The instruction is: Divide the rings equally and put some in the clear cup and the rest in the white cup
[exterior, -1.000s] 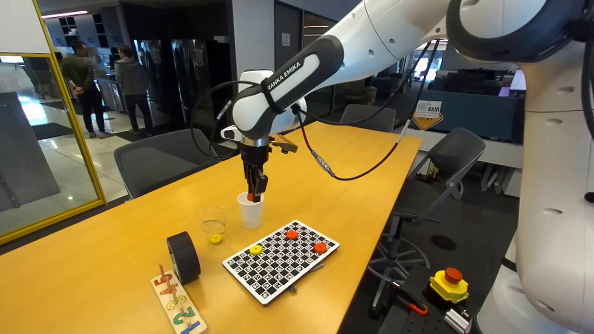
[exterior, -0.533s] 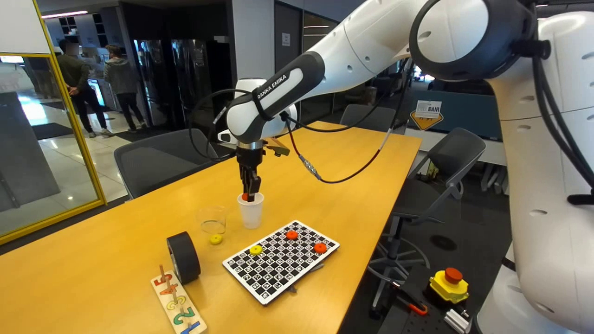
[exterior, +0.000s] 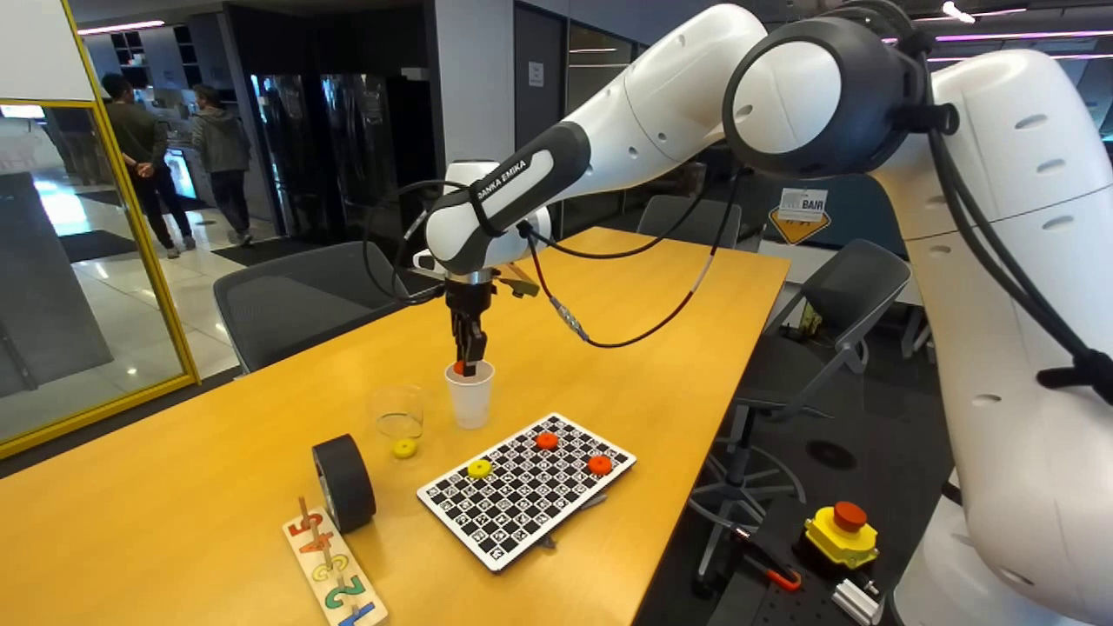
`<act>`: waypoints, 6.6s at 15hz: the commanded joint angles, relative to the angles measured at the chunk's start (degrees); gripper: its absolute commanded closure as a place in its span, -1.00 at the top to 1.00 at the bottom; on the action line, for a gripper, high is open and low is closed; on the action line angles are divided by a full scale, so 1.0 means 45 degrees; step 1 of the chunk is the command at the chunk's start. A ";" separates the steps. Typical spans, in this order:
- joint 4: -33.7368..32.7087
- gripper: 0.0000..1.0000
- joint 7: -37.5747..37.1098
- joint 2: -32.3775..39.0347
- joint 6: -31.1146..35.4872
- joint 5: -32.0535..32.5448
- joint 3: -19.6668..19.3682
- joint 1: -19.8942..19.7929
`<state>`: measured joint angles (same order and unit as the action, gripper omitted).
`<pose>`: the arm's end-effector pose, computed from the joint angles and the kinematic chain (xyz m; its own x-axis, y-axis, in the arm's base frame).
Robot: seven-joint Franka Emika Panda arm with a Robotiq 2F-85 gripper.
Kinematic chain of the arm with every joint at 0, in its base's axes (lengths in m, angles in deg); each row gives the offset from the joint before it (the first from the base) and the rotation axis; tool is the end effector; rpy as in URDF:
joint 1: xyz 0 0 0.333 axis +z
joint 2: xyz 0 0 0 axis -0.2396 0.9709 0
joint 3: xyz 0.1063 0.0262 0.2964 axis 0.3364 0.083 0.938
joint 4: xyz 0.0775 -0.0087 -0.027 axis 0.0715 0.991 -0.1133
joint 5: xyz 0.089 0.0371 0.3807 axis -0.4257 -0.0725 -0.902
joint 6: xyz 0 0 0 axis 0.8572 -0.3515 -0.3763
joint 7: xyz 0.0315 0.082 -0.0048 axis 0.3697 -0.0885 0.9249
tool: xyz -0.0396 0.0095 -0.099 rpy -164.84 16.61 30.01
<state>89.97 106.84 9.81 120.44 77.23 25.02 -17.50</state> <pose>0.6862 0.0185 0.3107 0.3641 0.9292 0.0637 0.9276 -0.3679 0.0647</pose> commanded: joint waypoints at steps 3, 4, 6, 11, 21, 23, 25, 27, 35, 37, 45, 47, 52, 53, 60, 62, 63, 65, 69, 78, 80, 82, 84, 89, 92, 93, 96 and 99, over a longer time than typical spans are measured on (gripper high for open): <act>-0.0889 0.66 -0.0085 0.0356 -0.0618 0.0158 -0.0089 -0.0053; -0.0729 0.80 -0.0150 0.0181 -0.0601 0.0179 -0.0119 -0.0055; -0.0355 1.00 -0.0292 -0.0210 -0.0658 0.0190 -0.0168 -0.0053; 0.1379 1.00 -0.0611 -0.1629 -0.0426 0.0090 -0.0154 -0.0030; 0.5719 1.00 -0.5048 -0.4851 -0.0077 -0.0024 -0.0048 0.0998; 0.6262 1.00 -0.6476 -0.5063 -0.0031 -0.0070 0.0072 0.1310; 0.6715 1.00 -0.7791 -0.5163 0.0162 -0.0025 0.0196 0.1587; 0.6928 1.00 -0.9039 -0.5045 0.0344 -0.0009 0.0298 0.1799; 0.6822 1.00 -1.2403 -0.3605 0.2015 -0.0144 0.0266 0.2000; 0.6723 1.00 -1.2912 -0.3191 0.2564 -0.0005 0.0205 0.2035; 0.6230 1.00 -1.4277 -0.1867 0.3784 0.0172 -0.0069 0.2120; 0.6060 1.00 -1.4442 -0.1640 0.3856 0.0223 -0.0164 0.2138; 0.5510 1.00 -1.4764 -0.1058 0.3924 0.0407 -0.0428 0.2221; 0.5392 1.00 -1.4782 -0.0958 0.3901 0.0405 -0.0452 0.2216; 0.5059 0.02 -1.4927 -0.0588 0.4155 0.0414 -0.0627 0.2226; 0.5023 -0.28 -1.4964 -0.0592 0.4148 0.0417 -0.0669 0.2224; 0.5015 -0.43 -1.4989 -0.0622 0.4144 0.0425 -0.0697 0.2227; 0.5035 -0.63 -1.5072 -0.0723 0.4092 0.0477 -0.0754 0.2270; 0.5198 -0.57 -1.5093 -0.1303 0.3981 0.0357 -0.0635 0.2280; 0.4087 -0.57 -1.4932 -0.2135 0.3583 0.0490 -0.0533 0.2469; 0.3567 -0.57 -1.4886 -0.1877 0.3539 0.0588 -0.0516 0.2550; 0.3138 -0.57 -1.4829 -0.1679 0.3424 0.0719 -0.0500 0.2613; 0.2839 -0.58 -1.4787 -0.1561 0.3293 0.0852 -0.0495 0.2650; 0.2094 -0.58 -1.4643 -0.1105 0.3109 0.0920 -0.0430 0.2691; 0.1622 -0.58 -1.4624 -0.0804 0.2943 0.1003 -0.0422 0.2745; 0.1509 -0.58 -1.4607 -0.0733 0.2917 0.1023 -0.0414 0.2753; 0.1155 -0.58 -1.4581 -0.0513 0.2837 0.1038 -0.0400 0.2769; 0.0920 0.35 -1.4622 -0.0371 0.2636 0.1034 -0.0420 0.2789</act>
<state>97.31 40.83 6.82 134.32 81.25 23.20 -5.26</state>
